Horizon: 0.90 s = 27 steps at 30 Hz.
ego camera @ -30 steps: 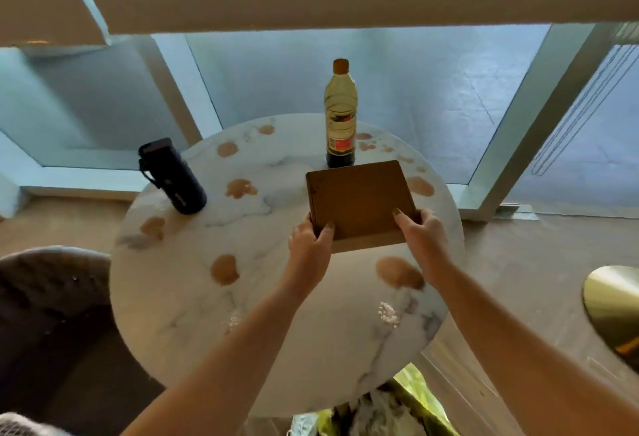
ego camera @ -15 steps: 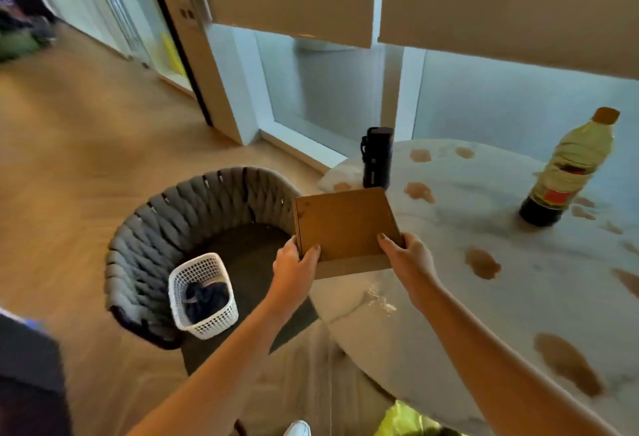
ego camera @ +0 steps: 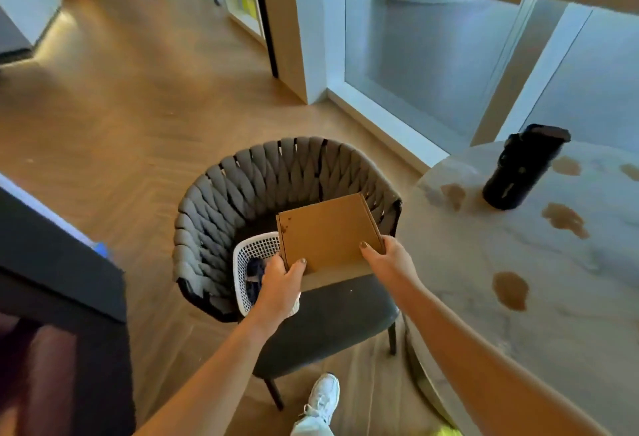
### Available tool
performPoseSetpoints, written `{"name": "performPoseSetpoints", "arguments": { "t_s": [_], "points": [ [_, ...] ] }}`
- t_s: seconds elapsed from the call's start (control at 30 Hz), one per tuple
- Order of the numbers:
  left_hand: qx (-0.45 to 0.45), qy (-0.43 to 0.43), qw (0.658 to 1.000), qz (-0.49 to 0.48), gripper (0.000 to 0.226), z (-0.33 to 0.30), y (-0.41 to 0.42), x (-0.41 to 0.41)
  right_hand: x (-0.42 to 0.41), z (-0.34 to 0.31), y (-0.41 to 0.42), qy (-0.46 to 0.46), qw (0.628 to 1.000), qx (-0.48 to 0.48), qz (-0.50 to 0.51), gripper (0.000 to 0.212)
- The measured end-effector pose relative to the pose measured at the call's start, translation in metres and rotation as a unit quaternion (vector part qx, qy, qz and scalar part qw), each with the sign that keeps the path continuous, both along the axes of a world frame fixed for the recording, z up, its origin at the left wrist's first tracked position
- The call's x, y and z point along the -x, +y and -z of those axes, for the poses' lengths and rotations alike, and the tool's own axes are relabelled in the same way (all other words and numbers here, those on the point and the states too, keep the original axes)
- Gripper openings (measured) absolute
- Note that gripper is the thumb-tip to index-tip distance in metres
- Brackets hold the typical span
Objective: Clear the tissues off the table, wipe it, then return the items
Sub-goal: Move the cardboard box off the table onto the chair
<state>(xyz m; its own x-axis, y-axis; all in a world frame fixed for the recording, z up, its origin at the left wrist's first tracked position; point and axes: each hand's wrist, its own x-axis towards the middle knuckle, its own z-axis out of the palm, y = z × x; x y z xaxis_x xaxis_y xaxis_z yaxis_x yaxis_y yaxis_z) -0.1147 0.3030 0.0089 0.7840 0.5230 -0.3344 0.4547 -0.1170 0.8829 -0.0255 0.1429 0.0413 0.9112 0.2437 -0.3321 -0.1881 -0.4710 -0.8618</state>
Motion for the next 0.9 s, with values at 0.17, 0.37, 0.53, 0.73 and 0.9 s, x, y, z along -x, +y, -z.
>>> {"name": "performPoseSetpoints", "arguments": {
  "t_s": [0.17, 0.37, 0.53, 0.73, 0.9],
  "points": [
    [0.057, 0.075, 0.995, 0.045, 0.035, 0.053, 0.032, -0.042, -0.049, 0.043, 0.042, 0.051, 0.996, 0.06, 0.031, 0.039],
    [0.066, 0.113, 0.988, 0.086, 0.033, 0.116, 0.045, -0.071, -0.083, 0.115, 0.071, 0.117, 0.978, 0.149, 0.086, 0.035],
    [0.065, 0.153, 0.982, 0.095, 0.041, 0.165, 0.037, -0.082, -0.097, 0.169, 0.081, 0.124, 0.955, 0.237, 0.13, 0.053],
    [0.067, 0.188, 0.973, 0.113, 0.059, 0.2, 0.022, -0.092, -0.108, 0.213, 0.072, 0.176, 0.938, 0.292, 0.069, 0.063],
    [0.056, 0.198, 0.969, 0.138, 0.052, 0.197, 0.02, -0.09, -0.105, 0.206, 0.073, 0.204, 0.939, 0.278, 0.024, 0.056]
  ]
}}
